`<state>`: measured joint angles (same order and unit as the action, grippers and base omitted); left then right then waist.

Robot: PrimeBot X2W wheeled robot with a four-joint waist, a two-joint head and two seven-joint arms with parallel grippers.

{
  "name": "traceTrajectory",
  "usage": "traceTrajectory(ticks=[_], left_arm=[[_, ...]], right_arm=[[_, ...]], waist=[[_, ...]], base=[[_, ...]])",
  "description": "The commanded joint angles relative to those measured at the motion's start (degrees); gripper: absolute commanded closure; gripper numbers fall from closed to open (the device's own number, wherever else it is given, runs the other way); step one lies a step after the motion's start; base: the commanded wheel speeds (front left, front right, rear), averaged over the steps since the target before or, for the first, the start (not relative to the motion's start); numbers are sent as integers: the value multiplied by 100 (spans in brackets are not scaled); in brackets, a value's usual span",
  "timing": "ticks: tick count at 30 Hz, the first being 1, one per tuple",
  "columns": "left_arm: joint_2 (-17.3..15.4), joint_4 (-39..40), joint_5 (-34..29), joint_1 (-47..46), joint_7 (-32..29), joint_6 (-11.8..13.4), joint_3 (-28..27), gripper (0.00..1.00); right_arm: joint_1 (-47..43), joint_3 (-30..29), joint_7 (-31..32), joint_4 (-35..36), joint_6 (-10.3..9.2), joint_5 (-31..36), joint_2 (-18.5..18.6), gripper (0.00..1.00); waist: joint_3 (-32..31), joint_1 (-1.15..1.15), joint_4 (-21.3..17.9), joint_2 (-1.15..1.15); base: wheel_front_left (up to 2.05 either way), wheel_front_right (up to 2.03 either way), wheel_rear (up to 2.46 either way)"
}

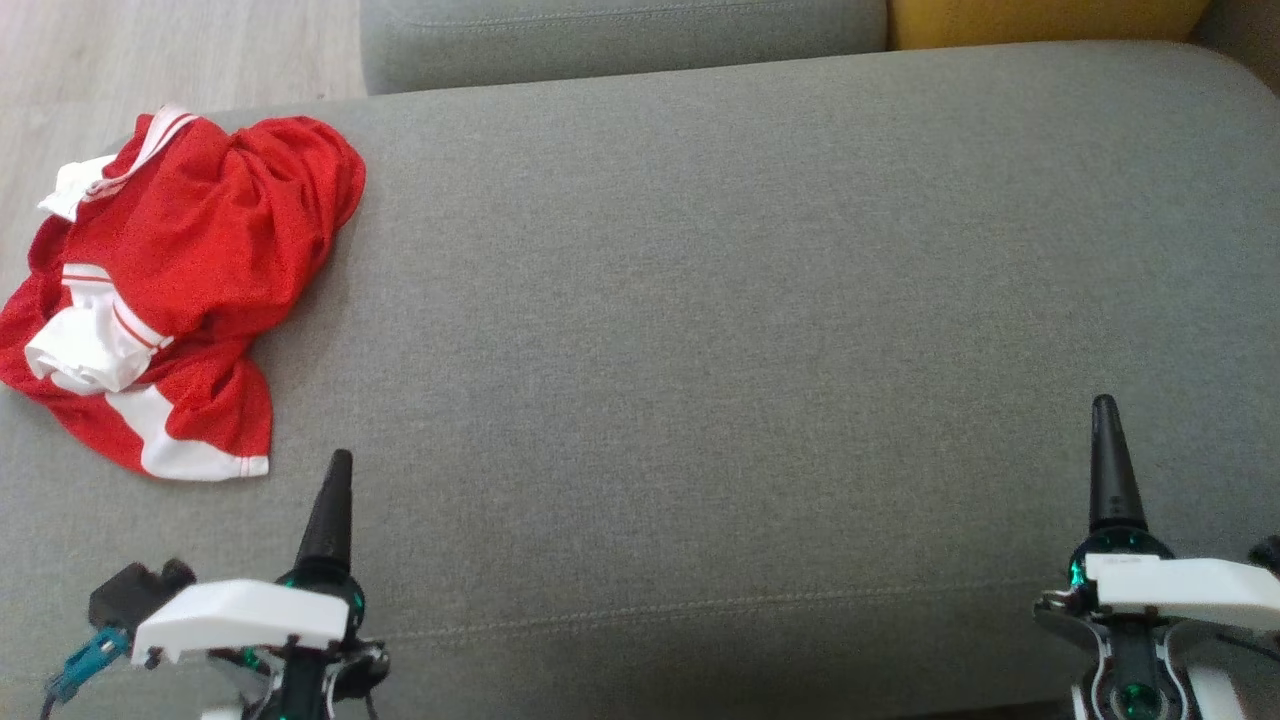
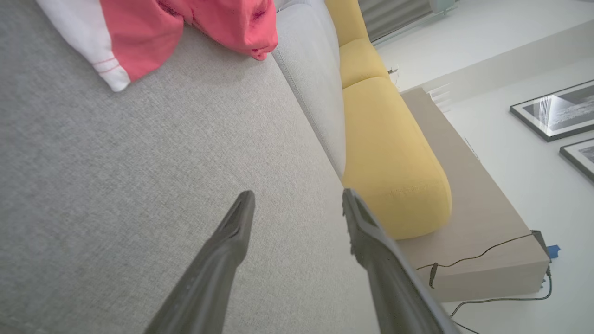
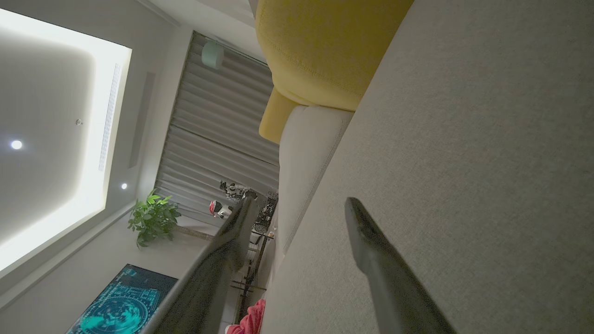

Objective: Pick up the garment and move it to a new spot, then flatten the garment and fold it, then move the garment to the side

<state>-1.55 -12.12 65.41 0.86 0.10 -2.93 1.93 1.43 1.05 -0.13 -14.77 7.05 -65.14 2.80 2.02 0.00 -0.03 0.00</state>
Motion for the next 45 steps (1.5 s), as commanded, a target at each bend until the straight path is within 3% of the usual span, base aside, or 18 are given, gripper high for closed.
traceTrajectory(ticks=[1, 45], left_arm=[[-62, 282, -266, -309, 79, 48, 23, 0], [-105, 1108, -3428, -366, 799, 639, 685, 0]], right_arm=[[252, 116, -79, 239, 24, 279, 97, 0], [293, 743, -798, 605, 34, 3634, 37, 0]], waist=[[16, 0, 9, 0], [83, 0, 91, 0]], base=[[0, 0, 0], [0, 0, 0]])
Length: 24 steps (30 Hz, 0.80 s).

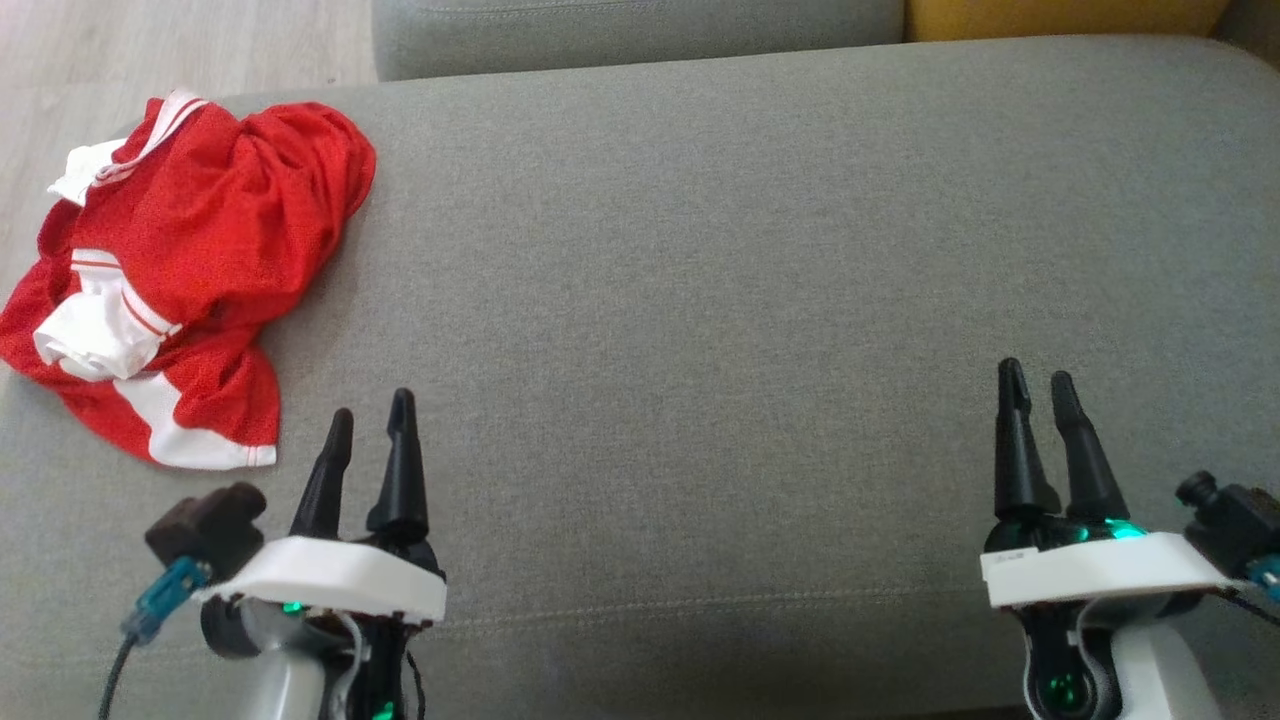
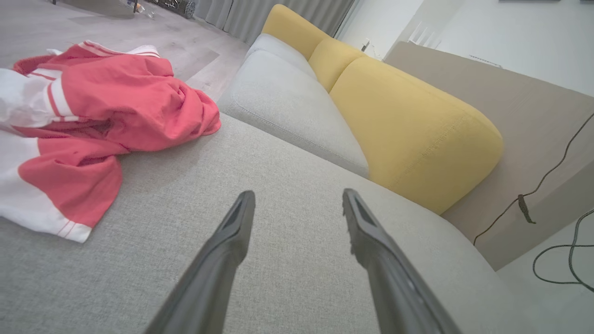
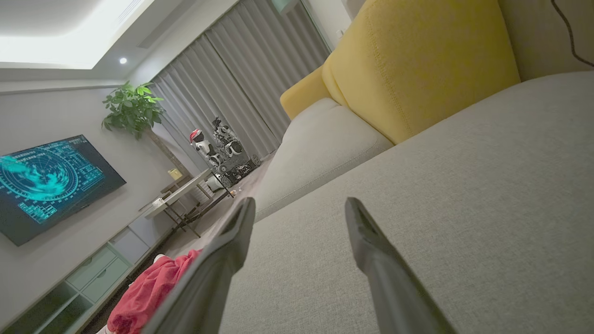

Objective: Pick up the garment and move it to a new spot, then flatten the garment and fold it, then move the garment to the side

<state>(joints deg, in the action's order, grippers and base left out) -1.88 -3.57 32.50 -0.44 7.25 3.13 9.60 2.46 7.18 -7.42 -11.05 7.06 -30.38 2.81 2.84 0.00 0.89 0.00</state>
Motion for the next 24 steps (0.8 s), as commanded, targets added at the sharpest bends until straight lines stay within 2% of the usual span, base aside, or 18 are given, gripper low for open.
traceTrajectory(ticks=[1, 24], left_arm=[[-72, 270, -209, -233, 101, 44, -70, 0], [-131, 603, -1854, -177, 470, 256, 206, 0]], right_arm=[[190, 144, -85, 241, 33, 235, 35, 0], [132, 228, -453, 380, 39, 1863, 4, 0]], waist=[[-1, 0, -1, 0], [-18, 0, -35, 0]], base=[[0, 0, 0], [0, 0, 0]])
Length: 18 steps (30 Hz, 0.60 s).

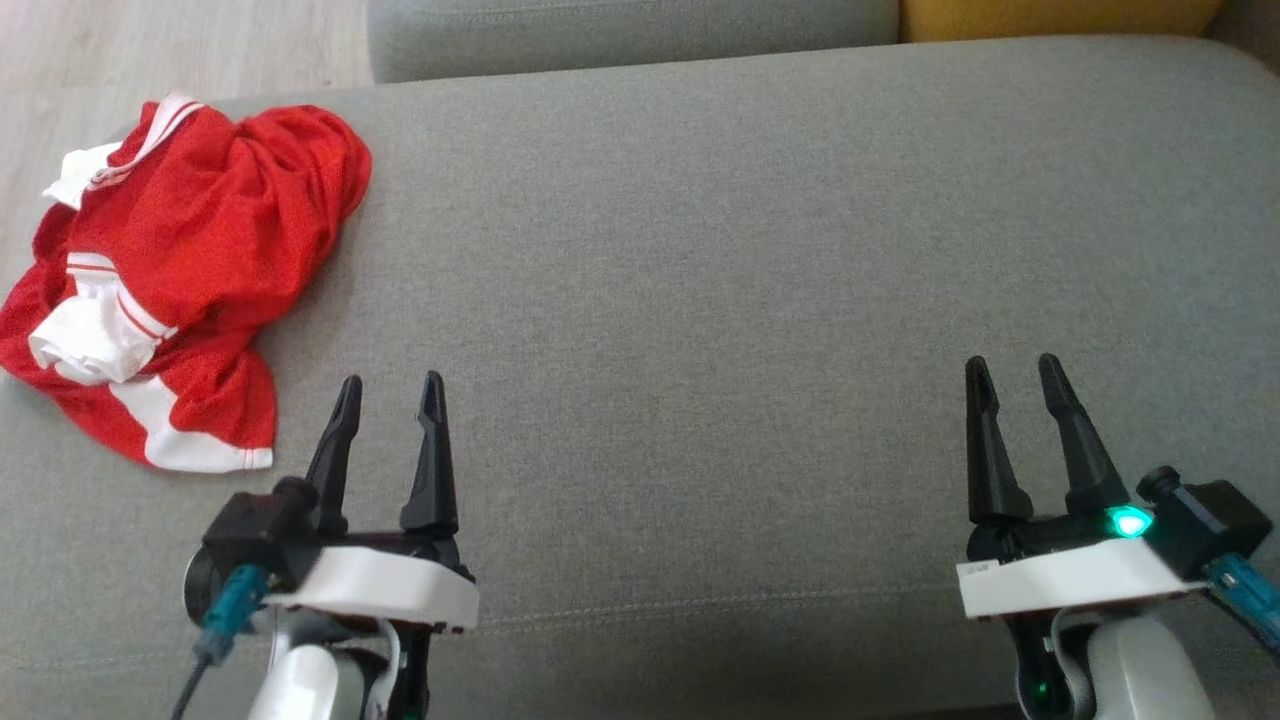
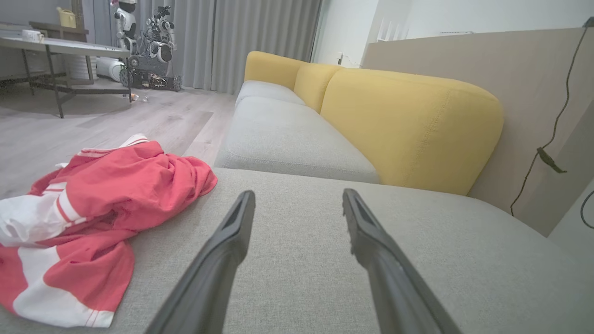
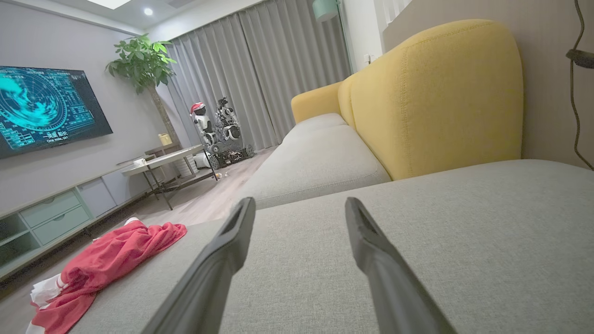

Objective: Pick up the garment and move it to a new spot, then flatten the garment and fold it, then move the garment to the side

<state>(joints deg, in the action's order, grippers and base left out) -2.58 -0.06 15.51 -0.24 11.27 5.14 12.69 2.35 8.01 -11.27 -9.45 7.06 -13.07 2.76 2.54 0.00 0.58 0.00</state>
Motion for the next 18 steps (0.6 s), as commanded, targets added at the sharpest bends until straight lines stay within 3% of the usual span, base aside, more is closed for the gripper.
traceTrajectory(ticks=[1, 18], left_arm=[[-63, 271, -229, -208, 84, 63, -87, 0], [-62, 295, -1427, -302, 373, 161, 180, 0]], right_arm=[[145, 142, -85, 203, 39, 122, 9, 0], [234, 214, -373, 208, 43, 1196, 12, 0]], waist=[[33, 0, -8, 0], [186, 0, 67, 0]], base=[[0, 0, 0], [0, 0, 0]])
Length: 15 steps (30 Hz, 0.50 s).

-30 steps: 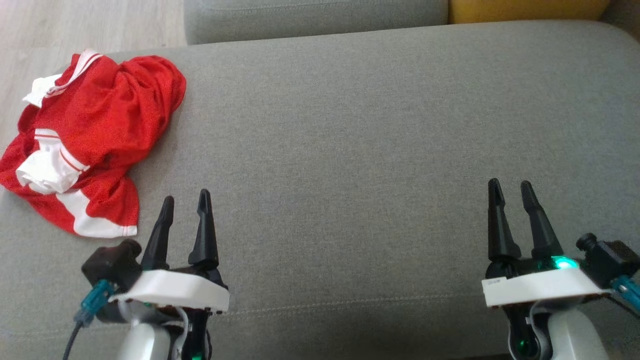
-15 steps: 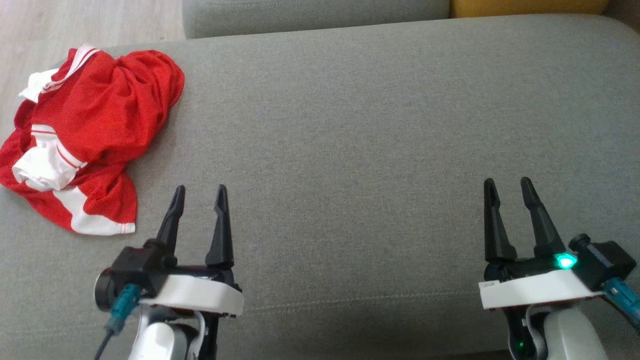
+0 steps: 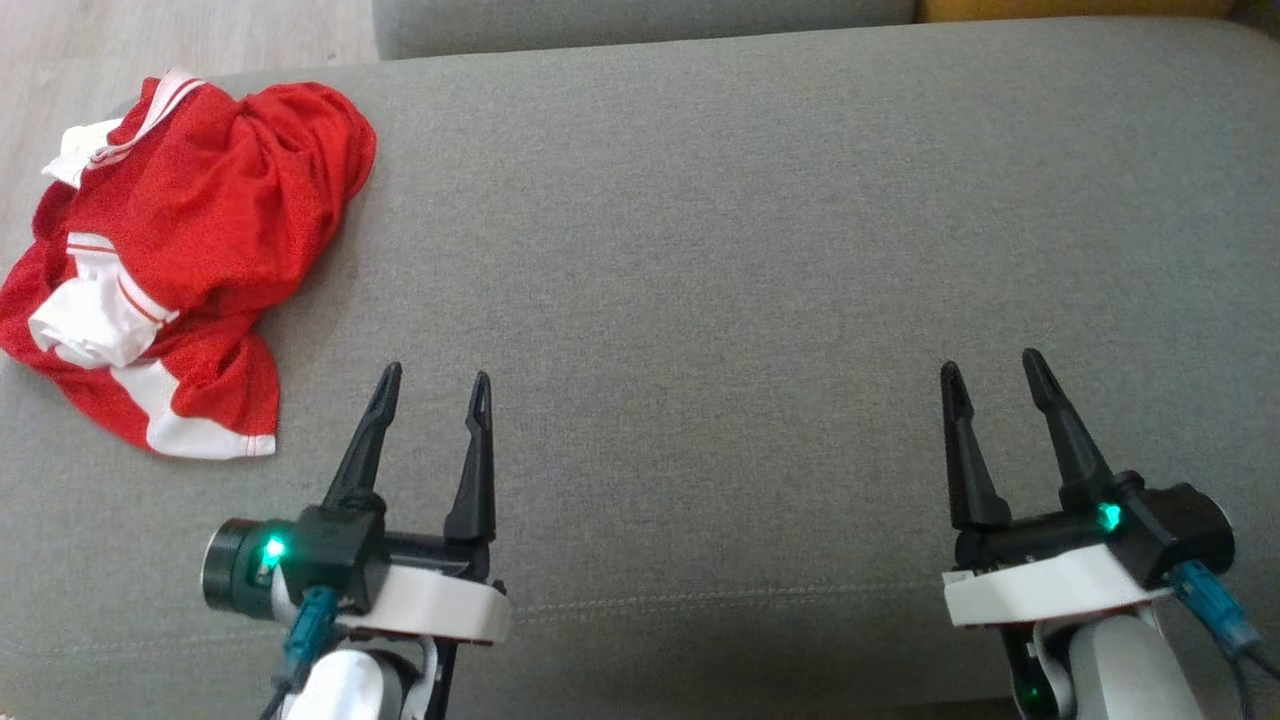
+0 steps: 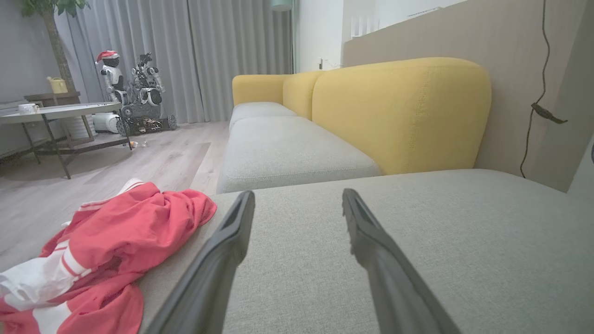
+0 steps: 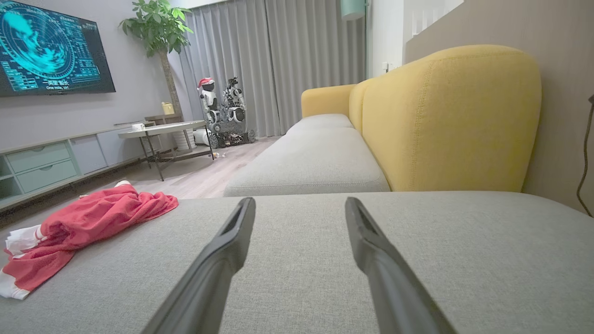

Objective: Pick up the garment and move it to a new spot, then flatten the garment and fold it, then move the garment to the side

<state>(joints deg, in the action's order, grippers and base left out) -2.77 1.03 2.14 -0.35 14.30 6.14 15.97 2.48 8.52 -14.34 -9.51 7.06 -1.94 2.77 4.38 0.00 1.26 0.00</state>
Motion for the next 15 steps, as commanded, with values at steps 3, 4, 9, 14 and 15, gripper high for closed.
traceTrajectory(ticks=[3, 4, 9, 14, 15], left_arm=[[-38, 145, -91, -295, 70, 40, -160, 0], [-37, 135, -94, -300, 70, 34, -164, 0], [-32, 131, -106, -319, 70, 18, -167, 0], [-28, 114, -105, -311, 70, 16, -166, 0], [-27, 106, -103, -309, 70, 15, -167, 0]], right_arm=[[236, 168, -66, 212, 43, 53, 11, 0], [241, 169, -66, 211, 43, 49, 11, 0], [239, 145, -66, 202, 43, 47, 11, 0], [228, 141, -66, 194, 43, 59, 11, 0], [226, 139, -66, 196, 43, 60, 11, 0]], waist=[[15, 0, -14, 0], [19, 0, -17, 0], [18, 0, -24, 0], [14, 0, -21, 0], [13, 0, -18, 0]], base=[[0, 0, 0], [0, 0, 0], [0, 0, 0], [0, 0, 0], [0, 0, 0]])
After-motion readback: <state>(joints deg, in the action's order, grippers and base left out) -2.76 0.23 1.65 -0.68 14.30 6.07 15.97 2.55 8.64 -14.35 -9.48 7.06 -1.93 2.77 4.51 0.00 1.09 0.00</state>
